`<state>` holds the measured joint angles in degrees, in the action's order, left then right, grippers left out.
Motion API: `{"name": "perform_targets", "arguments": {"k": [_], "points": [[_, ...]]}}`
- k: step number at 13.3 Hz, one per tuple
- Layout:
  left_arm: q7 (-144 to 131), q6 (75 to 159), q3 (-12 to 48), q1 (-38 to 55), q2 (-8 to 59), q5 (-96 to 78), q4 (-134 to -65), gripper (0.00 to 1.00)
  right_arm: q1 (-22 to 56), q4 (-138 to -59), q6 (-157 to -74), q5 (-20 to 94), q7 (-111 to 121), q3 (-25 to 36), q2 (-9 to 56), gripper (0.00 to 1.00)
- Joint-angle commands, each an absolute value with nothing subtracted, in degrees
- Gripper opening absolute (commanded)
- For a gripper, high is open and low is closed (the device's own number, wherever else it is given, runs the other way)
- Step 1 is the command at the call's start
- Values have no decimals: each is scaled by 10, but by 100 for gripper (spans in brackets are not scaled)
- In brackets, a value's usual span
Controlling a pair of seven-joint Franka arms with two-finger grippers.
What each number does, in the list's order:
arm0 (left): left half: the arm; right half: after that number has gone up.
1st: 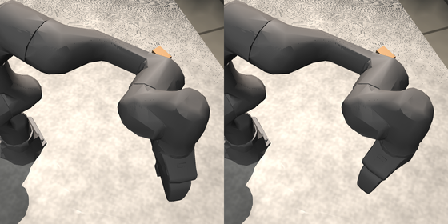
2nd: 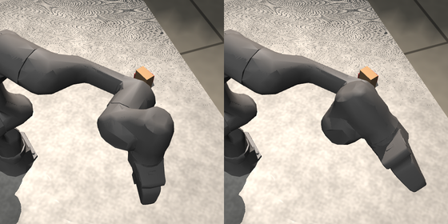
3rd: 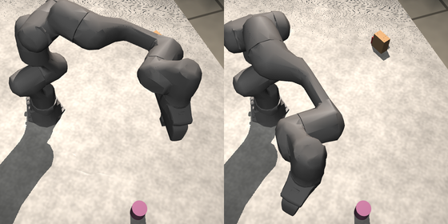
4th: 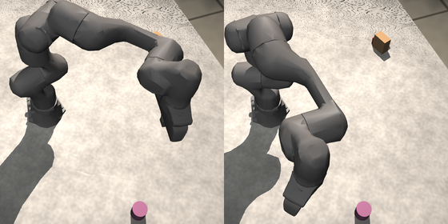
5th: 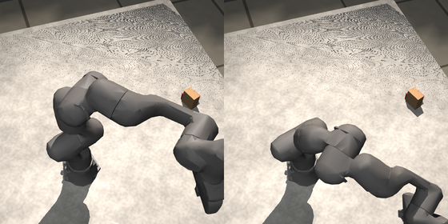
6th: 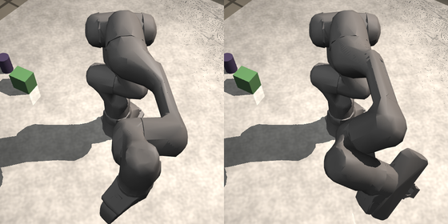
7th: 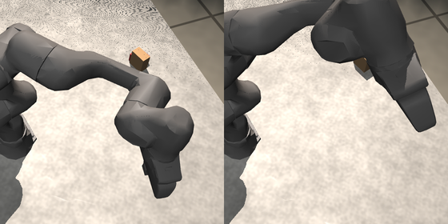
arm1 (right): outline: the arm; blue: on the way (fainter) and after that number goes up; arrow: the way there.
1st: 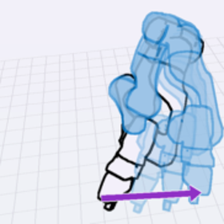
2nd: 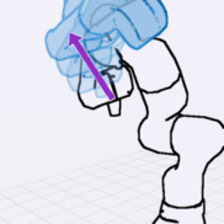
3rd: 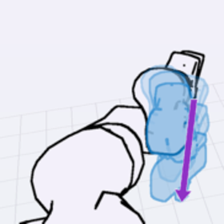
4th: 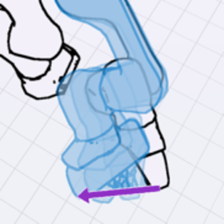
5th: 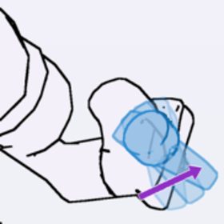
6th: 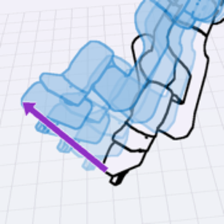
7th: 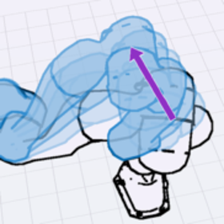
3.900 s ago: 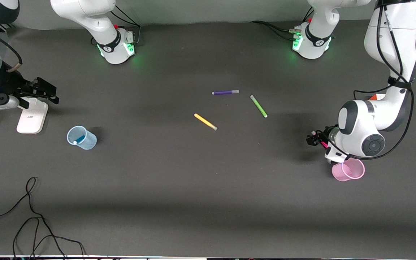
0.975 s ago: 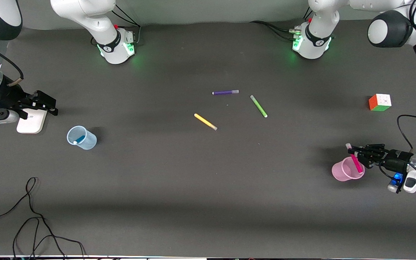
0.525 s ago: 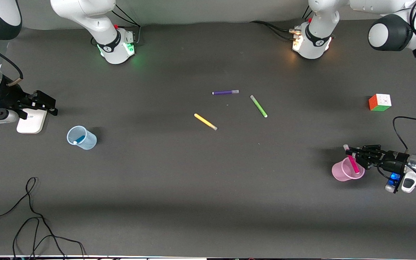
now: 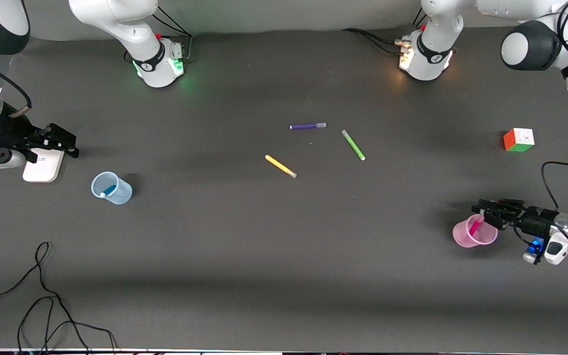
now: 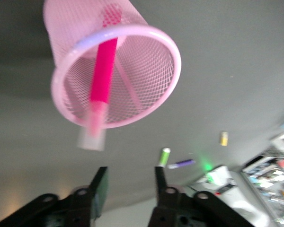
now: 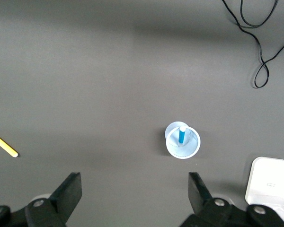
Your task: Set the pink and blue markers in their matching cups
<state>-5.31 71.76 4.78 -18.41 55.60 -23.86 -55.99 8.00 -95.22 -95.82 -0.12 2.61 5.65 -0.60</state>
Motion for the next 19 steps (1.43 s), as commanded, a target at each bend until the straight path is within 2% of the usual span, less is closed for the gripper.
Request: {"name": "perform_targets", "arguments": {"k": [1, 4, 7, 9, 12, 13, 15, 19], "points": [[2, 712, 45, -161, 527, -149, -523, 100, 82, -937, -951, -7, 14, 56, 3, 100], [54, 719, 41, -115, 473, -20, -519, 100, 82, -937, -951, -7, 14, 56, 2, 100], [46, 728, 41, -81, 404, 36, -538, 100, 81, -937, -951, -8, 13, 56, 2, 100], [33, 762, 40, -61, 326, 50, -627, 100, 81, -937, -951, -7, 13, 56, 2, 100], [-20, 893, 41, -27, 119, 60, -903, 100, 81, -938, -948, -7, 14, 56, 3, 100], [-26, 927, 41, -16, 59, 70, -969, 100, 80, -937, -948, -8, 14, 58, 2, 100], [-40, 936, 43, -16, -12, 73, -1025, 100, 81, -938, -947, -6, 14, 68, 2, 100], [-33, 936, 43, -17, -40, 66, -1028, 100, 83, -938, -947, -6, 14, 68, 3, 100]]}}
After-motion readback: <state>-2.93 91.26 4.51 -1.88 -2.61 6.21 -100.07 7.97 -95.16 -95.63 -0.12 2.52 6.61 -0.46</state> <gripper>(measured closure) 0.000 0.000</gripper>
